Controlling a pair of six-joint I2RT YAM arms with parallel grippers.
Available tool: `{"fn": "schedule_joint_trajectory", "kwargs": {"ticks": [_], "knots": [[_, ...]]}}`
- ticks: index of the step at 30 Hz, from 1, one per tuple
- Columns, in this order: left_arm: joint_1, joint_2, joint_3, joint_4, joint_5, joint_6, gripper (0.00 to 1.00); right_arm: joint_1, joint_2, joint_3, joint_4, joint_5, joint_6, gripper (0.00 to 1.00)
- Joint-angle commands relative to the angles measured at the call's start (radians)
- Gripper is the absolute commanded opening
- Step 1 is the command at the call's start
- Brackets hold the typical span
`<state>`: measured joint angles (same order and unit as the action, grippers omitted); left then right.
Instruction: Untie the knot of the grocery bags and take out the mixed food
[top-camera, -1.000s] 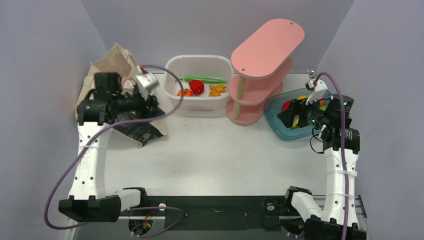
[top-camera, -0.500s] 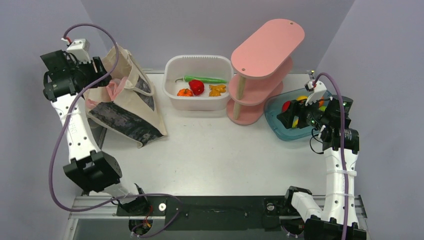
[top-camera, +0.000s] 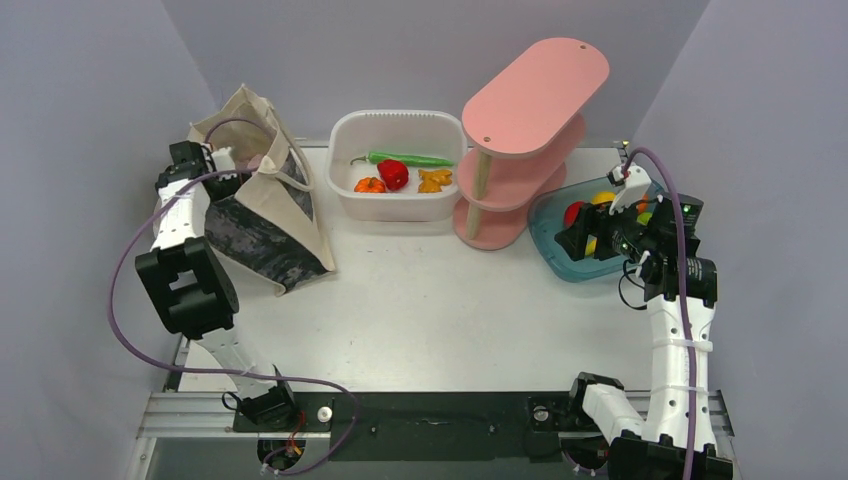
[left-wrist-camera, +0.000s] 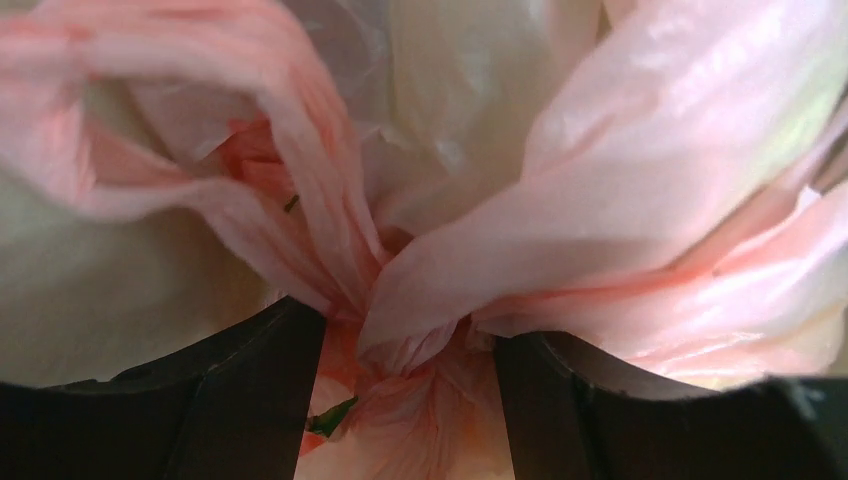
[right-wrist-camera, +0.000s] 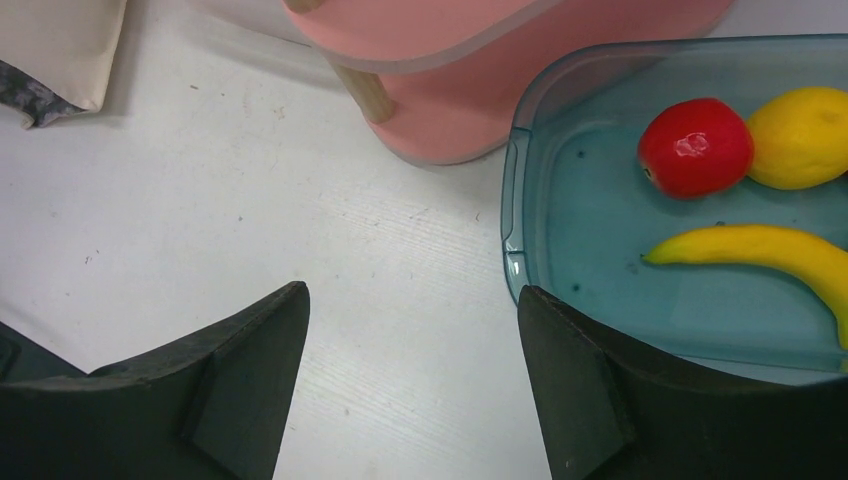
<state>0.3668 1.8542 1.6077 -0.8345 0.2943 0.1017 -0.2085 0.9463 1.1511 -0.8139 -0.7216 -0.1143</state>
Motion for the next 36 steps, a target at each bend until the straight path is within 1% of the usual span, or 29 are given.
{"fn": "schedule_joint_trajectory", "kwargs": {"ticks": [1,3,4,5,6,7,10,13,15,18,25,28,32,36], "knots": [[-0.058,-0.005,-0.072,0.155,0.044,-0.052,0.59,0.001,-0.001,0.004,0.005,0.021,-0.025,0.72],[-0.066,0.0,-0.078,0.182,0.099,-0.07,0.58,0.001,-0.001,0.01,-0.002,0.026,-0.033,0.72],[-0.065,0.001,-0.066,0.183,0.121,-0.076,0.42,0.001,-0.002,0.014,-0.008,0.029,-0.035,0.72],[-0.064,-0.007,-0.057,0.175,0.162,-0.08,0.17,0.001,-0.003,0.015,-0.01,0.033,-0.039,0.72],[-0.064,-0.014,-0.038,0.17,0.177,-0.083,0.07,0.001,-0.005,0.017,-0.011,0.034,-0.041,0.72],[-0.061,-0.043,-0.033,0.171,0.197,-0.091,0.0,0.001,-0.006,0.017,-0.014,0.035,-0.043,0.72],[-0.029,-0.137,-0.037,0.228,0.215,-0.141,0.0,0.001,-0.012,0.014,-0.013,0.035,-0.043,0.71],[0.035,-0.25,-0.016,0.289,0.22,-0.216,0.0,0.001,-0.015,0.009,-0.012,0.03,-0.039,0.71],[0.066,-0.296,0.017,0.309,0.241,-0.239,0.0,0.001,-0.017,0.005,-0.011,0.025,-0.036,0.71],[0.078,-0.351,0.075,0.339,0.251,-0.255,0.0,0.001,-0.018,-0.005,-0.009,0.019,-0.033,0.71],[0.081,-0.398,0.187,0.397,0.236,-0.332,0.0,0.002,-0.017,-0.004,-0.002,0.016,-0.031,0.7],[0.081,-0.419,0.228,0.45,0.204,-0.368,0.0,0.002,-0.023,-0.005,-0.001,0.014,-0.034,0.7],[0.081,-0.42,0.321,0.503,0.148,-0.42,0.0,0.001,-0.027,-0.01,0.002,0.009,-0.035,0.7],[0.075,-0.395,0.433,0.551,0.155,-0.487,0.0,0.001,-0.027,-0.008,0.004,0.002,-0.033,0.7]]}}
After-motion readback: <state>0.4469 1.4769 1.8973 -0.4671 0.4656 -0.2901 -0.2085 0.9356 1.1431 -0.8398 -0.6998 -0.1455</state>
